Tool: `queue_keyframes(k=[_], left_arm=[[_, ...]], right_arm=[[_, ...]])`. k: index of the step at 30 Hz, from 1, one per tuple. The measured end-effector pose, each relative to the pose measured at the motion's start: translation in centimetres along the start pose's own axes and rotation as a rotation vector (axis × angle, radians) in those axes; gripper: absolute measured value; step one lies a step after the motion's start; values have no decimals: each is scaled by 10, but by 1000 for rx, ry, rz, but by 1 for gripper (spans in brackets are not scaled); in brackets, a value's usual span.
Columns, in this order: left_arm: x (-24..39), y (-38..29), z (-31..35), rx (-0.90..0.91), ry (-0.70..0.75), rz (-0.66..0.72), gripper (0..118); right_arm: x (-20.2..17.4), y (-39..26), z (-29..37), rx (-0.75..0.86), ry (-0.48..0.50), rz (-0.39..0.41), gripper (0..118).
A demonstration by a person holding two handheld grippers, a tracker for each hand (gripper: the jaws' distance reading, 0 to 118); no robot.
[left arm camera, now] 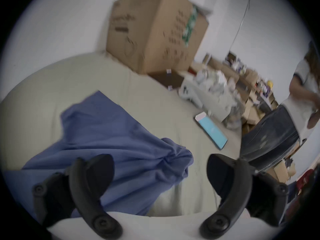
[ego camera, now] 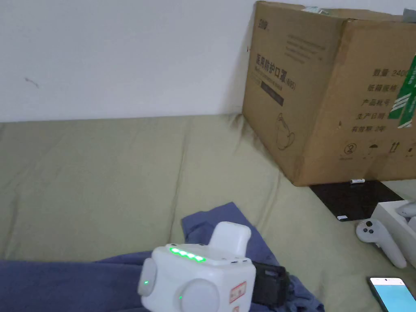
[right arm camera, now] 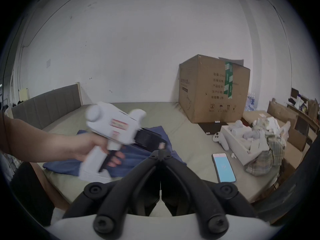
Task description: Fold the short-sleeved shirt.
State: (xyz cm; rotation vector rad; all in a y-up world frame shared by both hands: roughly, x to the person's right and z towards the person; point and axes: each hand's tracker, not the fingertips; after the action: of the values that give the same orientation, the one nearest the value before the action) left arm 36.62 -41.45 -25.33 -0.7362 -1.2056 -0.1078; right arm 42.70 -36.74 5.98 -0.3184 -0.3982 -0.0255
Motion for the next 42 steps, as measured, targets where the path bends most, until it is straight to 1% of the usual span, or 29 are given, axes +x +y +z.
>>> queue_keyframes(k=[1,2,3,5,6,7,9,11,13,15,17,20,23,24,25,26,27,28,29,30,32,34,36,37,38,39,40,41,42], left_arm=[[-10,-5,34,65,44,14,109],[-20,-12,65,124,75,12,106],[-29,-21,101,176,114,4,95],[-39,-42,170,258,277,-24,35],[-44,-58,200,286,379,-36,9],[-51,-76,232,326,444,-10,3],[-64,-106,278,302,475,35,1],[-71,-137,313,306,560,82,0],[-81,-159,336,289,604,124,0],[-91,-170,349,293,618,197,0],[-97,-172,351,308,589,237,0],[-122,-161,340,309,573,228,0],[-175,-140,319,312,559,201,0],[-202,-129,308,263,555,197,0],[-228,-120,292,240,553,192,11],[-253,-114,277,206,542,213,35],[-280,-104,256,113,562,254,69],[-305,-99,236,47,560,289,103],[-326,-96,216,26,536,302,106],[-342,-93,200,-4,546,303,102],[-369,-85,171,-87,597,304,101],[-383,-80,150,-89,627,271,101],[-392,-76,135,-82,629,264,100],[-395,-78,130,-95,612,267,91],[-395,-80,123,-136,594,271,79],[-391,-80,117,-176,630,245,77],[-381,-78,121,-133,642,197,67],[-372,-77,125,-138,613,183,48],[-365,-76,127,-134,599,184,19]], right_arm=[[-4,3,-5,22,8,10,0],[-8,7,-10,41,22,11,0],[-12,10,-14,59,46,7,0],[-21,12,-21,73,64,0,0],[-25,12,-25,73,70,-6,0],[-30,11,-28,70,80,-11,0],[-41,8,-32,53,89,-6,0],[-51,6,-34,37,97,1,0],[-59,5,-36,20,120,-3,0],[-66,5,-40,11,124,-4,0],[-73,6,-43,1,119,12,0],[-80,9,-52,-24,146,10,0],[-86,10,-64,-42,136,39,0],[-89,11,-68,-52,120,77,0],[-92,11,-73,-67,108,127,0],[-94,10,-77,-73,113,164,0],[-96,9,-82,-78,124,196,0],[-98,7,-88,-83,131,204,0],[-100,6,-94,-90,136,198,0],[-101,5,-99,-98,141,198,0],[-102,6,-113,-132,149,207,0],[-102,5,-128,-128,151,201,0],[-104,4,-141,-154,149,219,0],[-105,2,-145,-169,155,233,0],[-104,-1,-146,-164,150,230,0],[-103,-2,-148,-166,153,230,0],[-101,-4,-148,-169,157,225,0],[-100,-6,-149,-172,156,222,0],[-97,-11,-148,-179,153,220,0]])
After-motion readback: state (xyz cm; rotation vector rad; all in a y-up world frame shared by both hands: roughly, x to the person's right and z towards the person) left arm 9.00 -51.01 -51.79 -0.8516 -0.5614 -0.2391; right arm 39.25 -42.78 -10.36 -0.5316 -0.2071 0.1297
